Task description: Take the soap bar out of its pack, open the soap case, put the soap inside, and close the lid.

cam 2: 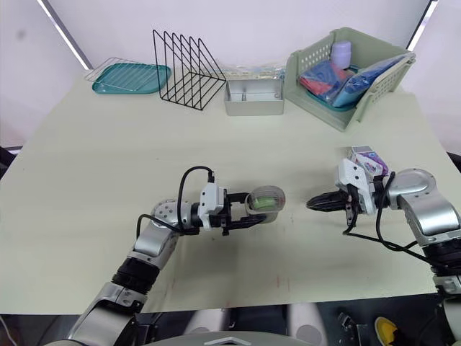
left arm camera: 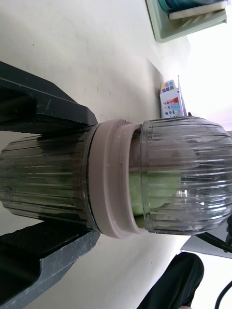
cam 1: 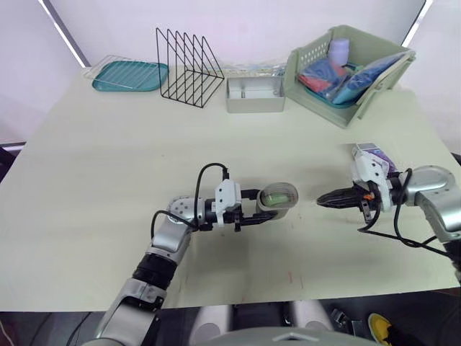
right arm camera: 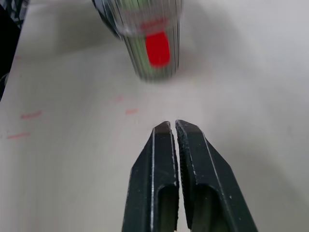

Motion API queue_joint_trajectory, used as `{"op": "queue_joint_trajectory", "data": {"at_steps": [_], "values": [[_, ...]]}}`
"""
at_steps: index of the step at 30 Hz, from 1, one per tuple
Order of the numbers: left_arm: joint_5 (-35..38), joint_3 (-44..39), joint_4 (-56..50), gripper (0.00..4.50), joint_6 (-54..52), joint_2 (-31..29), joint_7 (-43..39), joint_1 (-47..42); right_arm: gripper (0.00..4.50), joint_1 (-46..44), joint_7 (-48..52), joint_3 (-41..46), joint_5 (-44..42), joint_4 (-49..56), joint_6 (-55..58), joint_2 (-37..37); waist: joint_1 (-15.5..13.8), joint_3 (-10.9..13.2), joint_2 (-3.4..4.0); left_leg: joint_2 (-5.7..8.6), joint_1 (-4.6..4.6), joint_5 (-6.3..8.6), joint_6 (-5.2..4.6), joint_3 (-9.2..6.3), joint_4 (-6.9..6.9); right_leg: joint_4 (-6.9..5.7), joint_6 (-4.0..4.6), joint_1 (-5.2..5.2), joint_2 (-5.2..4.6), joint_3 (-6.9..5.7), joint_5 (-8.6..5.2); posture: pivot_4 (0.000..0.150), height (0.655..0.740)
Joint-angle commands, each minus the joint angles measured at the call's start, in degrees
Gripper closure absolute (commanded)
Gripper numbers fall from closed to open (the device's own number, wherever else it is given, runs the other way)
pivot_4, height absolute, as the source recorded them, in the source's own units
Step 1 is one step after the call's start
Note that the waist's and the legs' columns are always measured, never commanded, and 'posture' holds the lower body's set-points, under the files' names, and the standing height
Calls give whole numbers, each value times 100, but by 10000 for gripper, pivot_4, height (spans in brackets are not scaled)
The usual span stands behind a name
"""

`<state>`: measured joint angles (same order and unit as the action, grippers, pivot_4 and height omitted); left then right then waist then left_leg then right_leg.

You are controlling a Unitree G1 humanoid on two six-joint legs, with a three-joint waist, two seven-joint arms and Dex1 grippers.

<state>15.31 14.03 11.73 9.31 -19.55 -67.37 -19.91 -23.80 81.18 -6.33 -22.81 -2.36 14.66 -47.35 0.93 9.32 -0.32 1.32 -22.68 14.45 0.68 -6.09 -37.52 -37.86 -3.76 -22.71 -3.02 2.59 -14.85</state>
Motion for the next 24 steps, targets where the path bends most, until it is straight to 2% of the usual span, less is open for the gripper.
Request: {"op": "queue_joint_trajectory", "data": {"at_steps": [1, 11, 24], "values": [[-6, -51, -44, 26319, 1, -36, 23, -9, 44724, -79, 154, 231, -193, 146, -215, 52, -1, 0, 0, 0, 0, 0, 0, -1, 0, 0, 0, 0, 0, 0, 0, 1500, 7400], [-6, -37, -79, 26319, -16, -40, 21, 10, 44724, -210, 71, 168, -365, 583, -26, 288, -6, 0, 1, 0, 0, 0, 0, -3, 0, -1, 0, 0, 0, 0, 0, 1500, 7400], [-19, -55, -47, 26319, -1, -64, 17, -24, 44724, -402, 94, 82, -368, 665, 24, 495, -3, 0, 1, 0, 0, 0, 0, -3, 0, -1, 0, 0, 0, -1, 0, 1500, 7400]]}}
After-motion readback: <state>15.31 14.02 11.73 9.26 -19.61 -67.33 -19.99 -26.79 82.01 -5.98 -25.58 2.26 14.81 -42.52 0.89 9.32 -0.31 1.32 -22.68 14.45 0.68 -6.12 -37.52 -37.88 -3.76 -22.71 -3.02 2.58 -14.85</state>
